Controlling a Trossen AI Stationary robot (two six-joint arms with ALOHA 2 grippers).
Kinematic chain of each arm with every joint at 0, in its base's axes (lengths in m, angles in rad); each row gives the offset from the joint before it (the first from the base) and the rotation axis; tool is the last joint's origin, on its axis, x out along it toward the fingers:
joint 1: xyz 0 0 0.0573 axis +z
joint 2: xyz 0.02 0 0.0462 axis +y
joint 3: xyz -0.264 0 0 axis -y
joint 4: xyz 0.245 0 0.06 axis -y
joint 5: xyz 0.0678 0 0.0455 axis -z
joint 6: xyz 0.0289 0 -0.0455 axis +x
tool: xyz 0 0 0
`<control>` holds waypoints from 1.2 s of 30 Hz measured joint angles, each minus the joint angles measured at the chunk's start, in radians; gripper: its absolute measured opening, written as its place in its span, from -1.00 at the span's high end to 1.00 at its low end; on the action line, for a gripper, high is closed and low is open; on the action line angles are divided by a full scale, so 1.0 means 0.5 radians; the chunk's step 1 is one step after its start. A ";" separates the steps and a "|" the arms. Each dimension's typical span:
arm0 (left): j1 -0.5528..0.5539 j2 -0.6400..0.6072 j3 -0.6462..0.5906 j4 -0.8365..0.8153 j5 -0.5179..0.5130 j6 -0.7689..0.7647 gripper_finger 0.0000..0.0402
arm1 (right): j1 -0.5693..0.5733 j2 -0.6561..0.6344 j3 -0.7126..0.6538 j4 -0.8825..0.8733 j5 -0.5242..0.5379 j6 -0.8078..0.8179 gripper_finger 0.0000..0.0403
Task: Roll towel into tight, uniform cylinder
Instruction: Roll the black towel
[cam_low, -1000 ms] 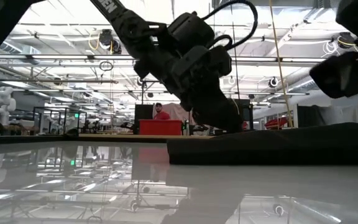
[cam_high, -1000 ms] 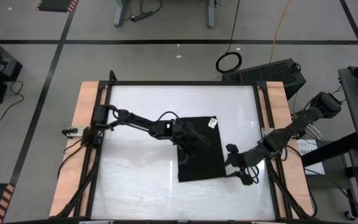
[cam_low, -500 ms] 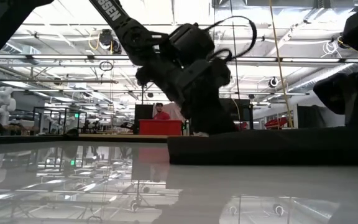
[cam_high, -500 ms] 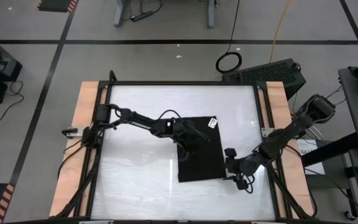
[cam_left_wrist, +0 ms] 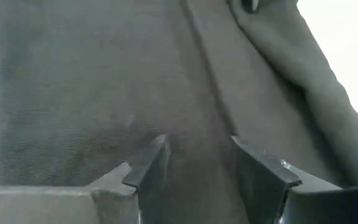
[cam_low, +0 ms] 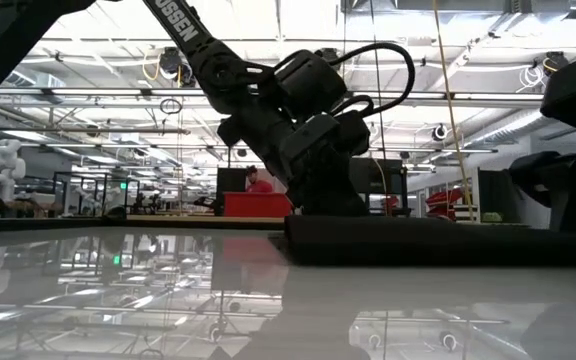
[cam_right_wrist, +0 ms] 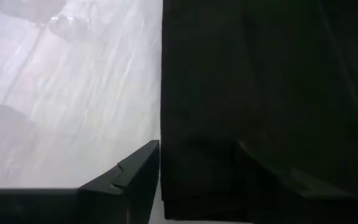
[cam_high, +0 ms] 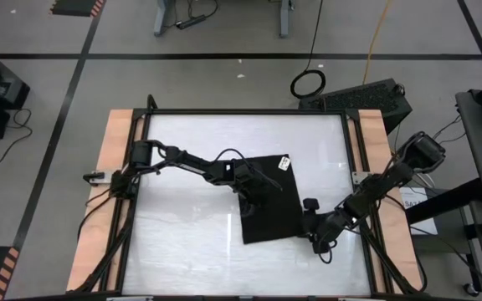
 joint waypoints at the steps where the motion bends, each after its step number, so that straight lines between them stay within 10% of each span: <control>1: 0.000 0.000 0.001 -0.007 -0.001 0.001 0.10 | 0.000 0.010 0.000 0.006 0.002 0.002 0.07; 12: -0.002 -0.005 0.005 -0.123 -0.102 0.005 0.10 | 0.000 -0.002 0.001 0.012 -0.155 0.157 0.94; 23: -0.002 -0.005 0.003 -0.182 -0.117 -0.001 0.10 | 0.026 -0.060 -0.003 -0.001 -0.330 0.195 0.91; 36: -0.015 -0.028 0.471 -0.745 -0.061 0.266 0.10 | 0.027 -0.064 -0.001 -0.016 -0.298 0.204 0.24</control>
